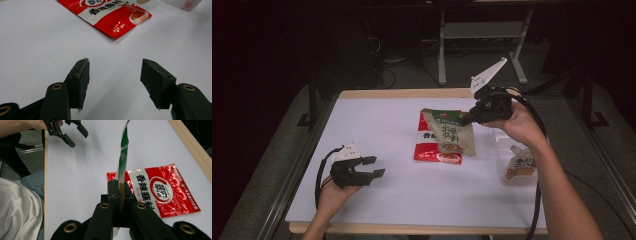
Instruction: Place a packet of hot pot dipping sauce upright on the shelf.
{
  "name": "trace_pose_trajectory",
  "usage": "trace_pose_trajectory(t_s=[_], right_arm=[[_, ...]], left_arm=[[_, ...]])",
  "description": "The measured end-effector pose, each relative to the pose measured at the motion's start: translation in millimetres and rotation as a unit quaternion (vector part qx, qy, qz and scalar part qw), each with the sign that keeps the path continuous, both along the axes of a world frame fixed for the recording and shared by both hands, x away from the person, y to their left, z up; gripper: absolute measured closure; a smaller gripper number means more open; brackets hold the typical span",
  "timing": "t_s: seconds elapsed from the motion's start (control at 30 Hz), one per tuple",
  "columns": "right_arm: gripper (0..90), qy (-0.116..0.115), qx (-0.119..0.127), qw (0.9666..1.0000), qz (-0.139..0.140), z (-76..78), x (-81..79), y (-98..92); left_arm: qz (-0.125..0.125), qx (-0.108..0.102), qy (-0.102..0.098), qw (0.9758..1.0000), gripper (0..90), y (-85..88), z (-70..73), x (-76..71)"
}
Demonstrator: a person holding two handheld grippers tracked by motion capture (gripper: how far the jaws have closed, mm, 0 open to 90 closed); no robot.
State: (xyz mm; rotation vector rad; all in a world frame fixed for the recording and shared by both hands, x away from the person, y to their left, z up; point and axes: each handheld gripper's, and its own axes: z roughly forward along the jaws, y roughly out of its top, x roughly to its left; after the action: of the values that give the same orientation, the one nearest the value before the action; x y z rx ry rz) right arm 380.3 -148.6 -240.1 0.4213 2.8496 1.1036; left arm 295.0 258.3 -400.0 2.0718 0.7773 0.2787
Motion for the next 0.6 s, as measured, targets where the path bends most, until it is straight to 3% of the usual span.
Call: trace_pose_trajectory(t_s=[0.2, 0.6], right_arm=[[90.0, 0.003, 0.003, 0.9999, -0.011, 4.4, 3.5, -13.6], [90.0, 0.003, 0.011, 0.9994, -0.032, 9.5, 6.2, -44.9]], left_arm=[[0.005, -0.004, 0.005, 1.0000, 36.3, 0.7, -4.5, 0.3], [0.003, 0.010, 0.010, 0.9999, 31.8, -1.9, -11.3, 3.1]])
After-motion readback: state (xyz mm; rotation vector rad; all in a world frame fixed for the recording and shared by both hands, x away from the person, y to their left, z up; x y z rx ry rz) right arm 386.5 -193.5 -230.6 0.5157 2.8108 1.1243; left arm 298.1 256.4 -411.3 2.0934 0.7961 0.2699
